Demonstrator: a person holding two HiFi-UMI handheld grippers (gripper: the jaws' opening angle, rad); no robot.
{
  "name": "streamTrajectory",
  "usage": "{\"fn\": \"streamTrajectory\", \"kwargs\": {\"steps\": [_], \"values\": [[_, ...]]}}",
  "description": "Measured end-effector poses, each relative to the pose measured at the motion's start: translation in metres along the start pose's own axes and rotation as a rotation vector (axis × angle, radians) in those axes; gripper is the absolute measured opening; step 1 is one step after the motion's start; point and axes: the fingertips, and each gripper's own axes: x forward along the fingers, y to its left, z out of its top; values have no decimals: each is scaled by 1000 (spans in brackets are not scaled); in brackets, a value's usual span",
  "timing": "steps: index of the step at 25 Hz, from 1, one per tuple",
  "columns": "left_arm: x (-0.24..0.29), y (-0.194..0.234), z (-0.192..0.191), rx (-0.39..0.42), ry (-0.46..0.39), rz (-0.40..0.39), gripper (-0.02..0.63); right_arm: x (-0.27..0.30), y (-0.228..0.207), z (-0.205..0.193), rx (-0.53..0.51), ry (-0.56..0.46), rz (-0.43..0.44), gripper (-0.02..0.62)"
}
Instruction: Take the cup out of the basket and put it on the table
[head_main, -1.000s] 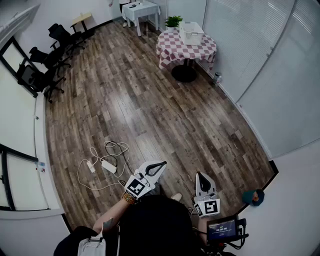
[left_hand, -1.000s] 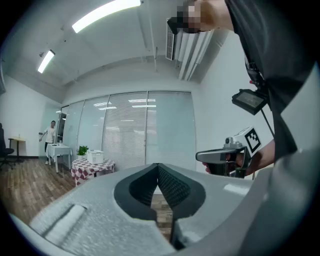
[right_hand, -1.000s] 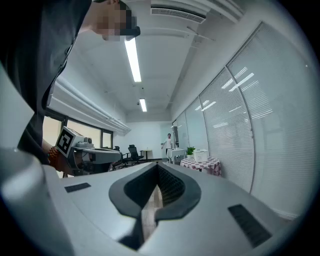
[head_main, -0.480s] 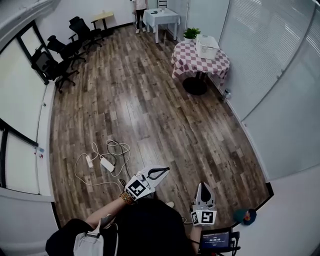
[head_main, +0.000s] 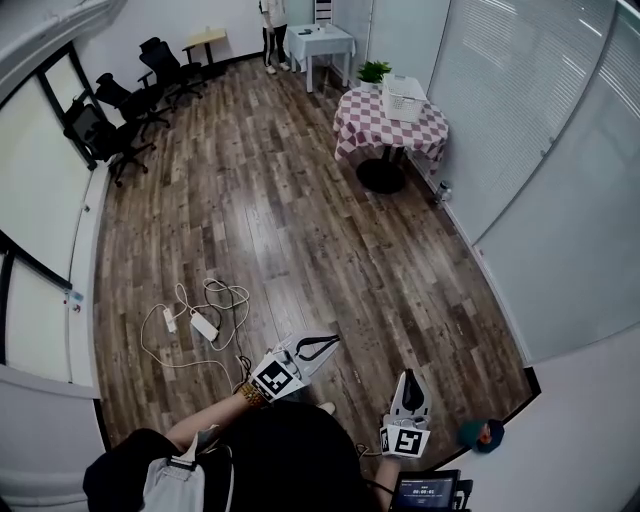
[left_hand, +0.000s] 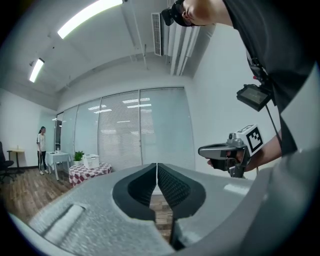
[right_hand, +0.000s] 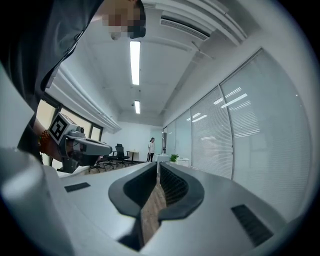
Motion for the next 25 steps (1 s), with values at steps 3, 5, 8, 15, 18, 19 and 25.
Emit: {"fn": "streamTrajectory", "kwargs": {"steps": [3,5,8,15,18,19,25], "values": [[11,-8,-2,-17,5,29,5,-6,-13,-5,-18,-2,10,11],[20,-13,-3,-26,11,28,5,-6,-21,-7,-15,-5,11,12],[33,-27,-6,-22,31,-14,5,-9,-31,-9,1,-12,9,11],[76,-29,-4,-23,22,-76,5,2,-50,-17,11,-4,9,11],[97,-21,-4,-37,8,-87,5,14,-62,-18,2,6,5,12],[104,-18,-4,-35,7,-94,5,19,-67,-18,1,7,-1,11],[151,18,-5,-48,-7,-107,5,62,-99,-14,-23,16,-21,11]]}}
